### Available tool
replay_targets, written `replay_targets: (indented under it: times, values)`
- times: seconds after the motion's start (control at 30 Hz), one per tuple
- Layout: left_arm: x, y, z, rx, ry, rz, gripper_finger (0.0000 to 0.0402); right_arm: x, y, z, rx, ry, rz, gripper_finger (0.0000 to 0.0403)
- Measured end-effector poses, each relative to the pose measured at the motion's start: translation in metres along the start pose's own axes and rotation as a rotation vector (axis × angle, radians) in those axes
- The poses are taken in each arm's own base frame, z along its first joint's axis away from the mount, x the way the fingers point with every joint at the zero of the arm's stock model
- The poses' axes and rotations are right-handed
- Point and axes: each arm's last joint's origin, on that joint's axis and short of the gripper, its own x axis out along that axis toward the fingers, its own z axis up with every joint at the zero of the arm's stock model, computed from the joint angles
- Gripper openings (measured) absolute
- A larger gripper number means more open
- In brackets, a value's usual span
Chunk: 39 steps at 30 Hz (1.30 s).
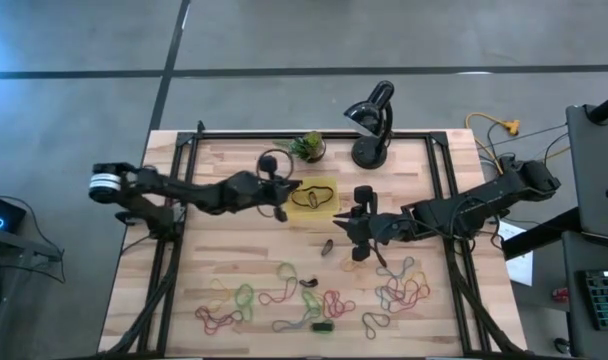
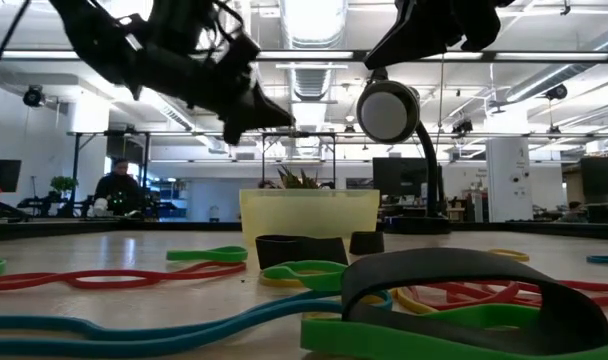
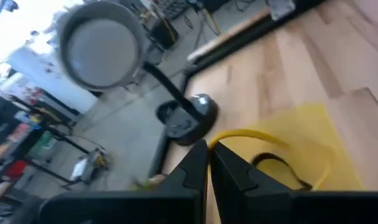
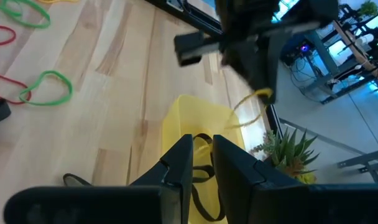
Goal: Pick and place rubber bands into bin
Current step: Put the yellow rubber band in the yellow bin, then put the black rubber band in the yellow bin
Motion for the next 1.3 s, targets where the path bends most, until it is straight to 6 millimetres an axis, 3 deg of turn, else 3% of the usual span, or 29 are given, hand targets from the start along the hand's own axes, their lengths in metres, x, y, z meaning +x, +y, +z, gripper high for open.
replay_targets:
  times: [0.23,0.43,0.73,1.0,1.3]
  values:
    - [0.031,-0.008,-0.014,-0.072,0.136,-0.064,0.0,0.0,0.001,-0.002,0.028,0.023,0.006,0.0057]
    - [0.045,-0.006,-0.008,-0.075,0.242,-0.148,0.001,0.0,0.001,-0.003,0.028,0.024,0.006,0.0057]
    - [0.042,-0.004,-0.006,-0.089,0.267,-0.179,0.0081,0.002,0.005,-0.013,0.085,0.057,0.014,0.0057]
    - [0.035,0.0,-0.007,-0.1,0.32,-0.2,0.012,0.008,0.02,-0.05,0.145,0.161,0.103,0.0057]
    - [0.034,0.015,0.002,-0.136,0.422,-0.249,0.0124,0.008,0.018,-0.044,0.184,0.131,0.096,0.0057]
